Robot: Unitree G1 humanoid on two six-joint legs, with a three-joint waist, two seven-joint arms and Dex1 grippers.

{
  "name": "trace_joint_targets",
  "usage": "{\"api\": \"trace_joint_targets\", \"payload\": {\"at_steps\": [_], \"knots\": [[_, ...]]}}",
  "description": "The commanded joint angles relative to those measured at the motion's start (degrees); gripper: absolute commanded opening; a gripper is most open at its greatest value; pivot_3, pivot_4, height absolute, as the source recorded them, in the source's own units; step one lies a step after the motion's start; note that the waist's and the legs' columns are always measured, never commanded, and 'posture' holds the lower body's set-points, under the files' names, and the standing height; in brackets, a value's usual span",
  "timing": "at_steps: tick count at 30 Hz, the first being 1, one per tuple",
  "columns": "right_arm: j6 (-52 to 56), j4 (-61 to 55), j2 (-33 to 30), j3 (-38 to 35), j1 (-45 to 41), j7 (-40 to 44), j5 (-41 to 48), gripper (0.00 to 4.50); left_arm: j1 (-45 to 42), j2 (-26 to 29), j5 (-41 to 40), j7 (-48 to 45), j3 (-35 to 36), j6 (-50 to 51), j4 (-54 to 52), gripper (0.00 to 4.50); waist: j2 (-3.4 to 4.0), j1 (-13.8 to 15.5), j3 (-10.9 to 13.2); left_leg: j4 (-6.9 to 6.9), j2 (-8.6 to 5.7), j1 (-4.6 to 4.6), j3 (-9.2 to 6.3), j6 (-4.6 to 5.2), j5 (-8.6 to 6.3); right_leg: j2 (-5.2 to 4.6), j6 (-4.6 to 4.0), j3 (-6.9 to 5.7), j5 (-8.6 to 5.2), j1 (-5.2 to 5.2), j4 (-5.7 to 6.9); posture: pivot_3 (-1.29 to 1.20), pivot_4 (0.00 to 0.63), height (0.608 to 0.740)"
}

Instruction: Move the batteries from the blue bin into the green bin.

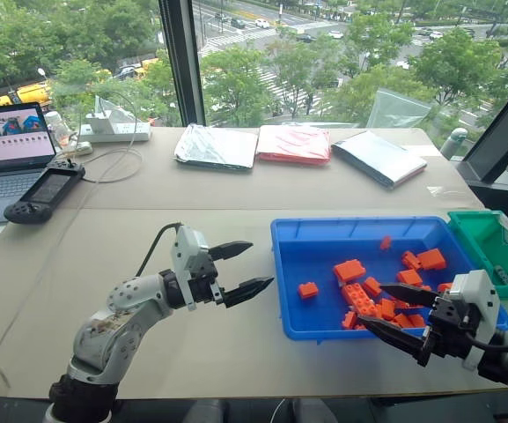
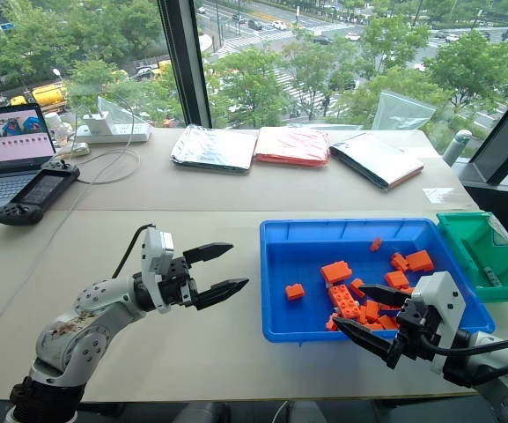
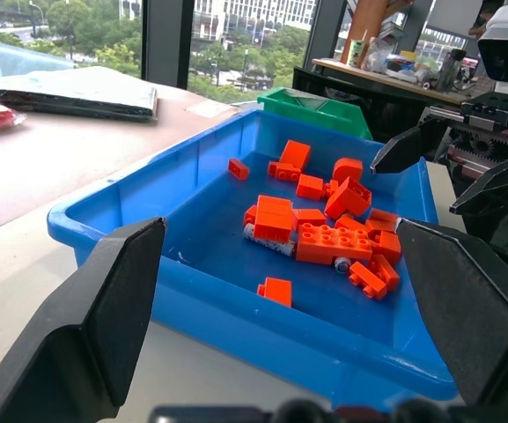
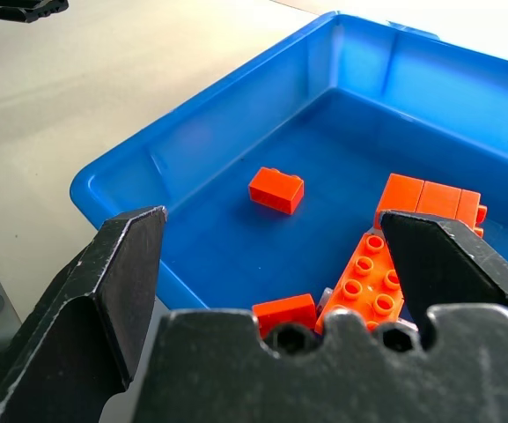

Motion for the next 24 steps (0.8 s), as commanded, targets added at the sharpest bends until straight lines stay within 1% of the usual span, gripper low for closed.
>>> {"api": "trace_joint_targets", "payload": {"at_steps": [1, 7, 10, 14, 18, 24], "knots": [[-1.13, -0.87, 0.25, -1.05, -0.36, -0.96, -0.68, 4.48, -0.95, -0.18, -0.17, -0.35, -0.20, -1.23, -1.65, 4.50, 0.00, 0.00, 0.00, 0.00, 0.00, 0.00, 0.00, 0.00, 0.00, 0.00, 0.00, 0.00, 0.00, 0.00, 0.00, 0.00, 0.150, 0.740], [3.21, 0.23, -1.17, -3.48, -1.99, -5.42, 0.15, 4.48, -0.76, -1.90, 0.02, -1.63, 0.02, -4.73, 0.03, 4.50, 0.00, 0.03, 0.00, 0.00, 0.00, 0.00, 0.00, 0.00, 0.00, 0.00, 0.00, 0.00, 0.00, 0.00, 0.00, 0.00, 0.150, 0.740], [6.45, 1.35, -1.72, -3.69, -3.71, -9.08, -0.30, 4.48, -0.28, -3.02, 2.41, -2.11, -0.61, -8.61, 1.30, 4.50, 0.00, 0.03, 0.00, 0.01, -0.03, -0.01, 0.01, 0.00, 0.00, -0.01, -0.01, 0.01, 0.00, 0.00, 0.00, 0.00, 0.150, 0.740], [11.02, 2.71, -2.96, -3.87, -5.30, -12.47, -0.43, 4.48, 1.39, -3.72, 2.57, -4.84, -1.75, -11.66, 2.06, 4.50, 0.02, 0.04, -0.01, -0.01, -0.03, -0.01, 0.02, 0.00, 0.00, -0.01, -0.01, 0.01, 0.00, 0.00, -0.01, 0.00, 0.150, 0.740], [17.18, 6.14, -6.29, -1.77, -7.04, -16.80, -4.12, 4.48, 2.94, -5.02, 1.93, -6.41, -2.89, -12.88, 3.19, 4.50, 0.03, 0.05, -0.01, -0.01, -0.03, -0.04, 0.02, 0.00, 0.00, -0.03, -0.01, 0.01, 0.00, -0.01, -0.03, 0.00, 0.150, 0.740], [23.55, 7.45, -8.09, 0.83, -11.44, -20.06, -5.67, 4.48, 1.89, -4.25, 2.17, -8.98, -3.99, -13.10, 3.75, 4.50, 0.09, -0.04, -0.02, -0.01, -0.02, -0.04, 0.04, 0.00, 0.00, 0.00, -0.01, 0.00, 0.00, -0.01, -0.03, 0.00, 0.150, 0.740]]}}
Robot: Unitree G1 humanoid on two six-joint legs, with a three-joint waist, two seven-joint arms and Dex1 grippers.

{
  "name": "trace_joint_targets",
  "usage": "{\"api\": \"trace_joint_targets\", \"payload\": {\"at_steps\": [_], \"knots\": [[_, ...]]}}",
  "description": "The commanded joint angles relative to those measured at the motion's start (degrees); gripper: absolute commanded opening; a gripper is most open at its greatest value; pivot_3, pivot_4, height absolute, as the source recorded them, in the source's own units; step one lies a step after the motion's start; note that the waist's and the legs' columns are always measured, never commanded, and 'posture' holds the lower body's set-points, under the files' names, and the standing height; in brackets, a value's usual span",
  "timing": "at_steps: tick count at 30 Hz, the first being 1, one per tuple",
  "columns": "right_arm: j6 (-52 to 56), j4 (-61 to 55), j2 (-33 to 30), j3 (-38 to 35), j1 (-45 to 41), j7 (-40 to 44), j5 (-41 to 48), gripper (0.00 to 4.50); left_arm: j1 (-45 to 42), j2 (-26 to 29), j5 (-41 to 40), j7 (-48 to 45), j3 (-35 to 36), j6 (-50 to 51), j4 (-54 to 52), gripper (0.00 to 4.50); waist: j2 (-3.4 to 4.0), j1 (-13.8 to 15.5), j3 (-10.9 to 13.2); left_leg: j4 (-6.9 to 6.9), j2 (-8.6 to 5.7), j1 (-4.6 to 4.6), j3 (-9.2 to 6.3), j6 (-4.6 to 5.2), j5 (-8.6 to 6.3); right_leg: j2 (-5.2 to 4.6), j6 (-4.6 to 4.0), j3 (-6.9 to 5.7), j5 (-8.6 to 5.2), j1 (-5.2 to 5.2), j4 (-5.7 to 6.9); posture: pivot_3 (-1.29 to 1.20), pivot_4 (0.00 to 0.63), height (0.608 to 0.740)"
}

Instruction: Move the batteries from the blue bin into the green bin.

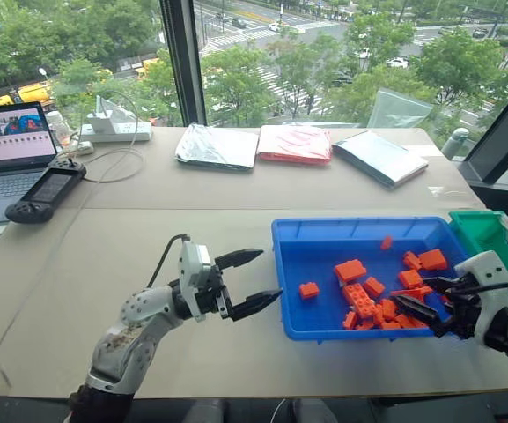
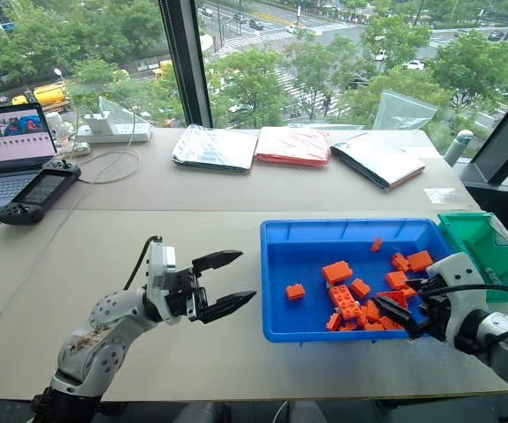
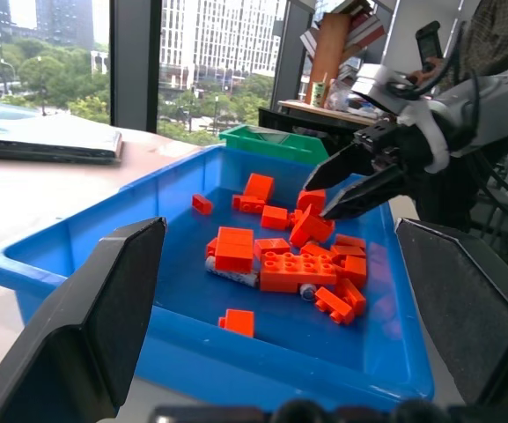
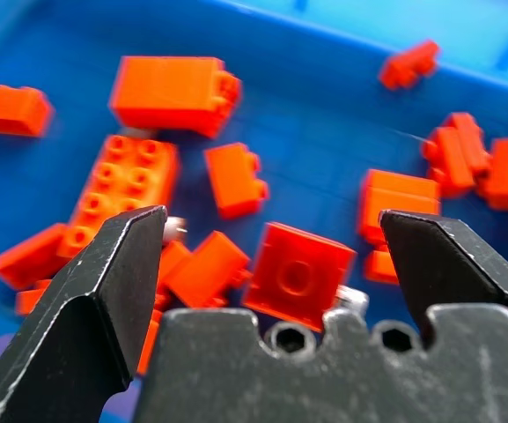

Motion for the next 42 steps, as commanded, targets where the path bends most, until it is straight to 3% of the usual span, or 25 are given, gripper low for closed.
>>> {"api": "trace_joint_targets", "payload": {"at_steps": [1, 15, 18, 23, 26, 42], "knots": [[3.82, -0.36, -1.58, 1.19, -2.78, -2.62, -1.75, 4.48, -1.44, 0.45, -0.30, -1.70, -0.16, -1.40, -0.20, 4.50, 0.01, -0.13, 0.00, 0.00, 0.01, 0.00, 0.00, 0.00, 0.00, 0.00, 0.00, 0.00, 0.00, 0.00, 0.00, 0.00, 0.150, 0.740], [11.35, 0.56, -1.68, 1.82, -5.19, -2.68, -1.48, 4.48, -3.20, 0.00, -0.92, -0.66, -0.08, 0.04, -0.51, 4.50, 0.02, -0.03, 0.00, 0.00, 0.00, -0.03, -0.01, 0.01, 0.00, 0.00, 0.01, -0.02, 0.00, 0.00, -0.02, 0.00, 0.150, 0.740], [11.53, 0.32, -1.73, 2.17, -5.67, -2.65, -1.74, 3.78, -3.19, 0.03, -0.95, -0.58, -0.18, 0.20, -0.69, 4.50, 0.02, -0.03, 0.00, 0.00, -0.01, -0.04, -0.01, 0.01, 0.00, 0.00, 0.01, -0.02, 0.00, 0.00, -0.03, 0.00, 0.150, 0.740], [11.22, 0.30, -1.61, 2.74, -6.13, -2.39, -2.57, 1.97, -3.48, -0.11, -0.81, 0.04, -0.10, 0.29, -0.71, 4.50, 0.03, -0.05, 0.00, 0.00, 0.00, -0.04, -0.02, 0.01, 0.00, 0.00, 0.01, -0.03, 0.00, -0.01, -0.03, 0.00, 0.150, 0.740], [10.24, 1.09, -1.66, 3.21, -6.46, -2.19, -3.79, 1.37, -3.53, -0.01, -0.85, 0.34, -0.08, 0.38, -0.87, 4.50, 0.02, -0.05, 0.00, 0.00, 0.00, -0.03, -0.02, 0.01, 0.00, 0.01, 0.01, -0.02, 0.00, -0.01, -0.03, 0.00, 0.150, 0.740], [8.72, 0.25, -2.64, -1.19, -4.35, 1.34, -5.29, 1.37, -3.31, 0.12, -0.97, 0.85, -0.51, 0.73, -0.92, 4.50, 0.03, -0.04, 0.00, 0.00, -0.01, -0.04, -0.01, 0.01, 0.00, 0.00, 0.01, -0.03, 0.00, -0.01, -0.03, 0.00, 0.150, 0.740]]}}
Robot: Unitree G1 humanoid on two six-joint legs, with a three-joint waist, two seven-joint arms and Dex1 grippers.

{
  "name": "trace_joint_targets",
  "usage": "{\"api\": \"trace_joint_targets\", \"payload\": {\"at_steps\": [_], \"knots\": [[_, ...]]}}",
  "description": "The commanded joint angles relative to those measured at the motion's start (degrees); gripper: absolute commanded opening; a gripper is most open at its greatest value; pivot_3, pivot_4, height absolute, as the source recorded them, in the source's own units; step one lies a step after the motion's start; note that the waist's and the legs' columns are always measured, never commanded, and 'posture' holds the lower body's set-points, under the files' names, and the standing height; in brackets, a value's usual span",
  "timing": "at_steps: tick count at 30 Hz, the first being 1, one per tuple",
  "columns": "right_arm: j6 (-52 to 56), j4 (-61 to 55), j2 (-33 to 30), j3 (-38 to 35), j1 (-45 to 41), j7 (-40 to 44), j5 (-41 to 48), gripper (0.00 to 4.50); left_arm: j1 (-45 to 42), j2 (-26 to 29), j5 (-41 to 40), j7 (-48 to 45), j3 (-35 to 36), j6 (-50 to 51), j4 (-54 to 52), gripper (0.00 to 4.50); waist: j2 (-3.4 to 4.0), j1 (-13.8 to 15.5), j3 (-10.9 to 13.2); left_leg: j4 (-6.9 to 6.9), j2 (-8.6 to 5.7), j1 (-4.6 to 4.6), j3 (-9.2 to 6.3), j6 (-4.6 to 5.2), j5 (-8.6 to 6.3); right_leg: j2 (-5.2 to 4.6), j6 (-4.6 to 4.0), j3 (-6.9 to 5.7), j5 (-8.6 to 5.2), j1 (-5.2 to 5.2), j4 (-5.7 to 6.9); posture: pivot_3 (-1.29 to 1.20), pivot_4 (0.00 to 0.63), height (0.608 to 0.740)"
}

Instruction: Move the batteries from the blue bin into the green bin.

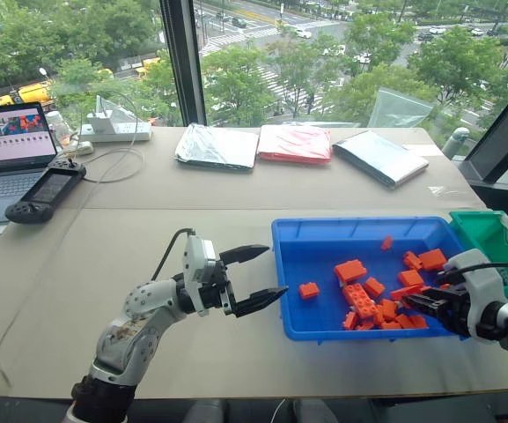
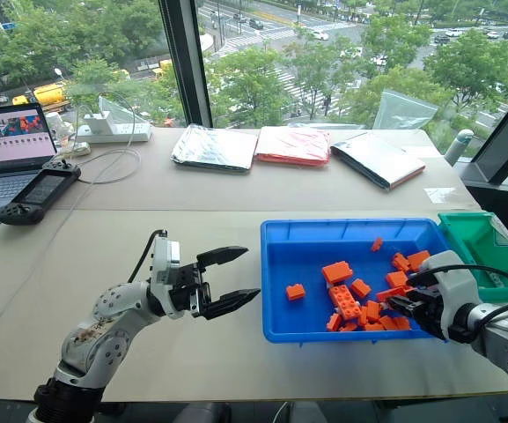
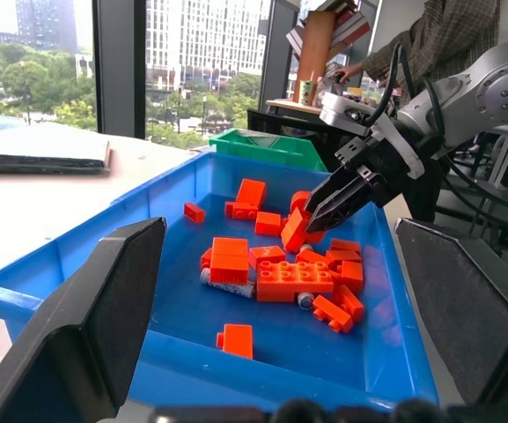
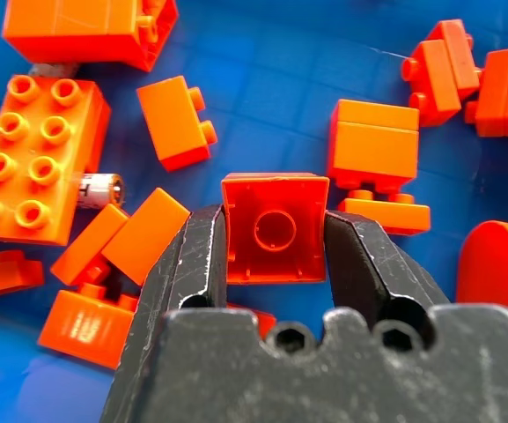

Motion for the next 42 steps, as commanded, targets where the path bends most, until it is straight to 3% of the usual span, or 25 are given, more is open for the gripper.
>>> {"api": "trace_joint_targets", "payload": {"at_steps": [1, 8, 18, 20, 26, 27, 32, 36, 42], "knots": [[-2.12, -1.48, -1.34, -5.17, 1.28, 2.30, -0.20, 1.37, -0.55, -0.14, -0.93, 0.05, -0.21, 0.39, -1.59, 4.50, 0.00, 0.00, 0.00, 0.00, 0.00, 0.00, 0.00, 0.00, 0.00, 0.00, 0.00, 0.00, 0.00, 0.00, 0.00, 0.00, 0.150, 0.740], [-4.03, 2.51, -0.32, -10.69, -4.62, 1.54, -0.18, 1.37, -0.42, 0.53, -0.82, -0.49, -0.10, 0.37, -1.22, 4.50, 0.02, -0.29, 0.01, 0.00, 0.01, 0.02, 0.01, 0.00, 0.00, 0.01, 0.00, 0.01, 0.00, 0.01, 0.00, 0.00, 0.150, 0.740], [-8.73, 9.30, 1.74, -1.62, -15.27, -6.42, -8.03, 1.37, 0.07, 0.79, -0.63, -0.32, -0.06, 0.22, -1.50, 4.50, 0.07, -0.61, 0.02, -0.02, -0.01, -0.03, 0.01, 0.00, 0.00, 0.00, -0.01, 0.01, 0.00, -0.03, 0.00, 0.00, 0.150, 0.740], [-10.55, 10.11, 1.65, -1.14, -15.72, -6.65, -9.29, 2.38, 0.25, 0.88, -0.71, -0.29, -0.03, 0.26, -1.58, 4.50, 0.08, -0.56, 0.02, -0.02, -0.04, -0.09, 0.02, 0.00, 0.00, -0.02, 0.00, -0.01, 0.00, -0.07, -0.02, 0.00, 0.150, 0.740], [-12.35, 9.17, 1.12, -2.45, -16.17, -5.76, -10.07, 4.34, 0.45, 1.02, -0.87, -0.29, -0.04, 0.31, -1.66, 4.50, 0.12, -0.68, 0.02, -0.03, -0.02, -0.13, -0.01, 0.00, 0.00, -0.01, -0.01, 0.02, 0.00, -0.16, 0.00, 0.00, 0.150, 0.740], [-12.72, 8.52, 0.45, -2.91, -15.60, -4.84, -9.98, 4.47, 0.50, 0.98, -0.88, -0.26, -0.10, 0.32, -1.73, 4.50, 0.12, -0.69, 0.02, -0.03, -0.02, -0.13, -0.01, 0.00, 0.00, -0.02, 0.00, 0.02, 0.00, -0.16, 0.01, 0.00, 0.150, 0.740], [-20.51, 3.65, -7.68, -4.30, -7.37, 8.62, -10.66, 4.47, 0.65, 0.80, -0.88, -0.16, -0.44, 0.41, -1.90, 4.50, 0.31, -0.51, 0.03, -0.03, -0.03, -0.16, 0.00, 0.01, 0.00, -0.04, 0.01, 0.01, 0.00, -0.16, 0.00, 0.00, 0.150, 0.740], [-31.31, 2.96, -17.19, 0.56, -0.59, 19.98, -16.25, 4.47, 0.71, 0.83, -0.90, -0.05, -0.56, 0.52, -1.96, 4.50, 0.33, -0.65, 0.03, -0.02, -0.02, -0.13, 0.06, 0.05, -0.03, -0.02, 0.02, 0.00, -0.01, -0.10, -0.05, 0.00, 0.150, 0.740], [-41.89, 11.03, -22.71, 13.43, -7.38, 27.21, -22.64, 4.47, 0.41, 0.53, -0.75, 0.39, -0.89, 0.63, -1.83, 4.50, 0.33, -1.43, 0.05, 0.00, 0.06, 0.05, 0.11, 0.03, -0.01, 0.01, 0.02, 0.03, -0.01, 0.02, -0.06, 0.00, 0.150, 0.740]]}}
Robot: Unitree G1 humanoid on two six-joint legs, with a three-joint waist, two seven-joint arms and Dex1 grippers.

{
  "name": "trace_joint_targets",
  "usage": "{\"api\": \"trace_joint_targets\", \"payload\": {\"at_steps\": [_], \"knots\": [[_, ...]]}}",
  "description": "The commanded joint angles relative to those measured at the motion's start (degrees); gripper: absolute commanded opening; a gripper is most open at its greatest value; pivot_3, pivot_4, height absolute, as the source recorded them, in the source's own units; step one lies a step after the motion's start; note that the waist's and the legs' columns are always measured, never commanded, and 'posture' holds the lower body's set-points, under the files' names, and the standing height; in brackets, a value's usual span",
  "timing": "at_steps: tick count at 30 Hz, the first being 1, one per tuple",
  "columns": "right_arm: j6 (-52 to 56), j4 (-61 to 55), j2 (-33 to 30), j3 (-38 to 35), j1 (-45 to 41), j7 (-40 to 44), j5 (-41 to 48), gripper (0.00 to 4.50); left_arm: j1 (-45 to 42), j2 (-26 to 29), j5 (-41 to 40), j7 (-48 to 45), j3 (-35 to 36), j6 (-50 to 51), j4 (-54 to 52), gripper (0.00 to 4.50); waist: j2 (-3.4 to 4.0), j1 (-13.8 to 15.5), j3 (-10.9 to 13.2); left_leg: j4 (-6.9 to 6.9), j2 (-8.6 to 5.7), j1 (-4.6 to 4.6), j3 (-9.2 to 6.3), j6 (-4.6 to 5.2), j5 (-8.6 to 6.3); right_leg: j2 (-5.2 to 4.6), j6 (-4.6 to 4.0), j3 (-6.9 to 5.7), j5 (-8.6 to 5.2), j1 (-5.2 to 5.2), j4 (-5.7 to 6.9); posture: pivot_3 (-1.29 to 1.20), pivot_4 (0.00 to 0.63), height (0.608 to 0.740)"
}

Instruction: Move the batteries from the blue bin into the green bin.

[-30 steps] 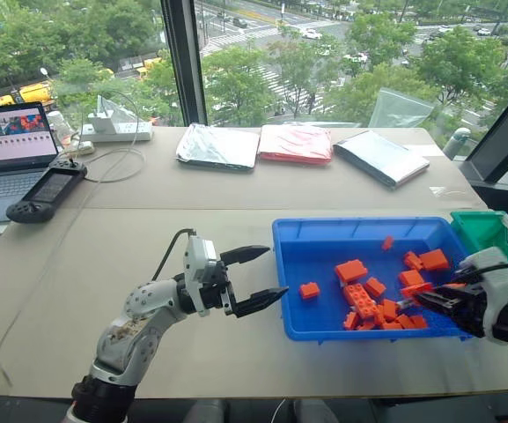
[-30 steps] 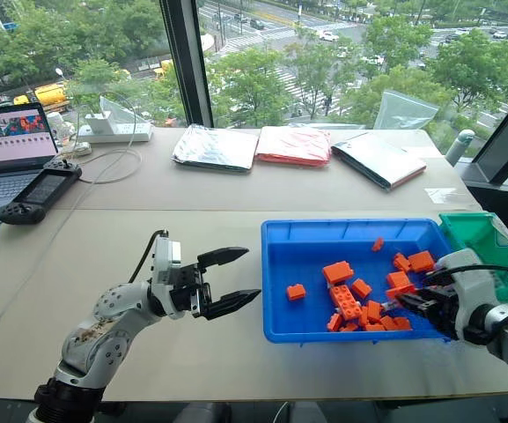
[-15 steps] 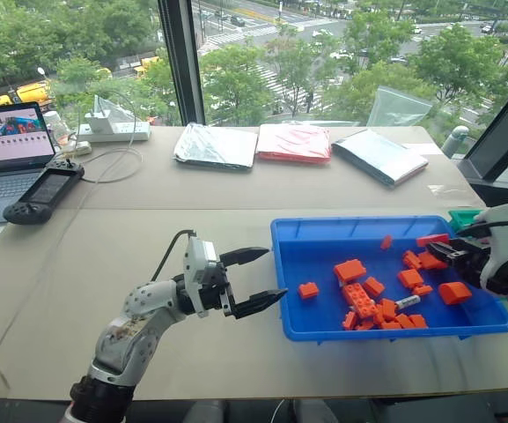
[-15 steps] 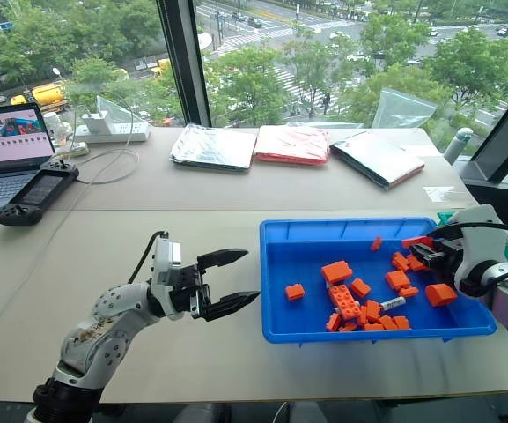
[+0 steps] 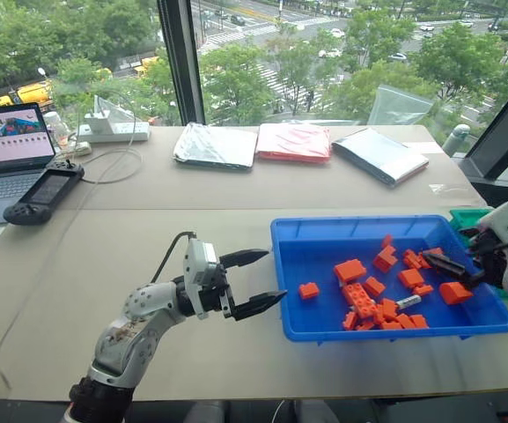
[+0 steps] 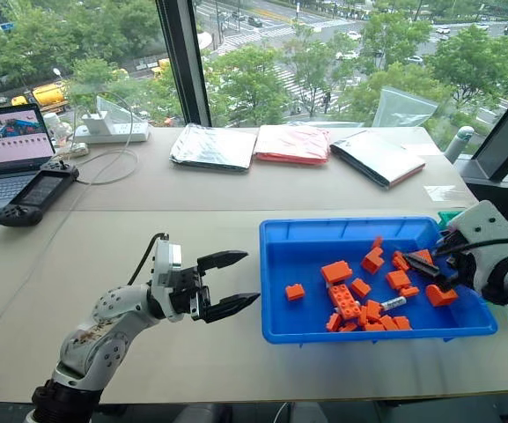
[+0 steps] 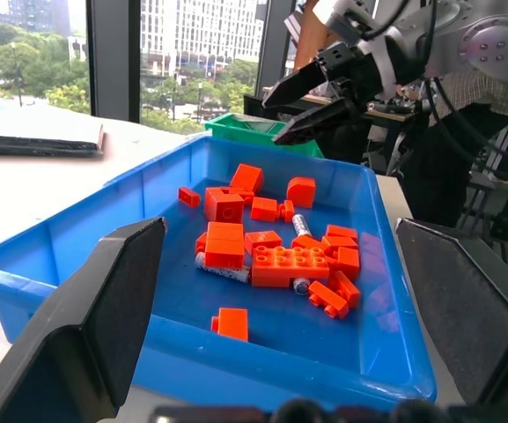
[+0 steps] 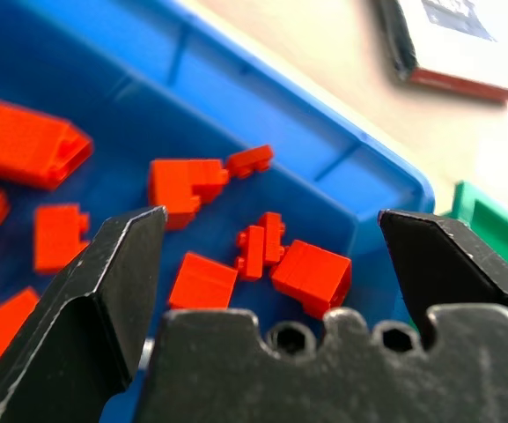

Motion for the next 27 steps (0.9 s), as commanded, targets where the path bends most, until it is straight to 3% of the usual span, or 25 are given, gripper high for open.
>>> {"api": "trace_joint_targets", "payload": {"at_steps": [1, 6, 22, 25, 27], "knots": [[-7.16, 5.44, -2.17, 6.40, -4.94, 3.61, -5.33, 4.47, -0.28, -0.25, -0.61, 0.24, 0.07, 0.05, -1.62, 4.50, 0.01, 0.06, 0.00, 0.01, 0.01, 0.01, 0.01, 0.00, 0.00, 0.00, 0.00, 0.00, 0.00, 0.00, 0.01, 0.00, 0.150, 0.740], [-13.98, 12.69, 0.33, 14.21, -13.24, 9.00, -7.88, 4.47, 0.11, -0.47, -0.26, 0.55, -0.04, -0.08, -1.81, 4.50, 0.02, 0.15, 0.01, -0.01, -0.02, -0.06, -0.05, 0.00, 0.00, -0.04, -0.01, 0.01, 0.00, -0.06, 0.00, 0.00, 0.150, 0.740], [-26.46, 26.77, 6.15, 24.72, -21.46, 16.27, -17.03, 4.47, 2.26, -0.77, 0.38, 2.38, -0.13, -0.35, -3.11, 4.50, 0.05, 0.17, 0.02, -0.02, -0.04, -0.01, -0.07, 0.00, -0.01, -0.10, -0.01, 0.01, 0.01, -0.06, 0.05, 0.00, 0.150, 0.740], [-27.87, 28.76, 6.78, 25.71, -22.29, 16.72, -18.61, 3.78, 2.32, -0.76, 0.48, 2.54, -0.18, -0.37, -3.18, 4.50, 0.05, 0.20, 0.02, -0.02, -0.05, 0.01, -0.09, 0.00, -0.01, -0.09, -0.01, 0.01, 0.01, -0.04, 0.05, 0.00, 0.150, 0.740], [-28.48, 29.63, 7.27, 26.00, -22.28, 17.37, -18.81, 3.03, 2.38, -0.72, 0.56, 2.62, -0.18, -0.35, -3.31, 4.50, 0.05, 0.20, 0.02, -0.02, -0.05, 0.02, -0.08, 0.00, 0.00, -0.10, -0.01, 0.01, 0.01, -0.03, 0.05, 0.00, 0.150, 0.740]]}}
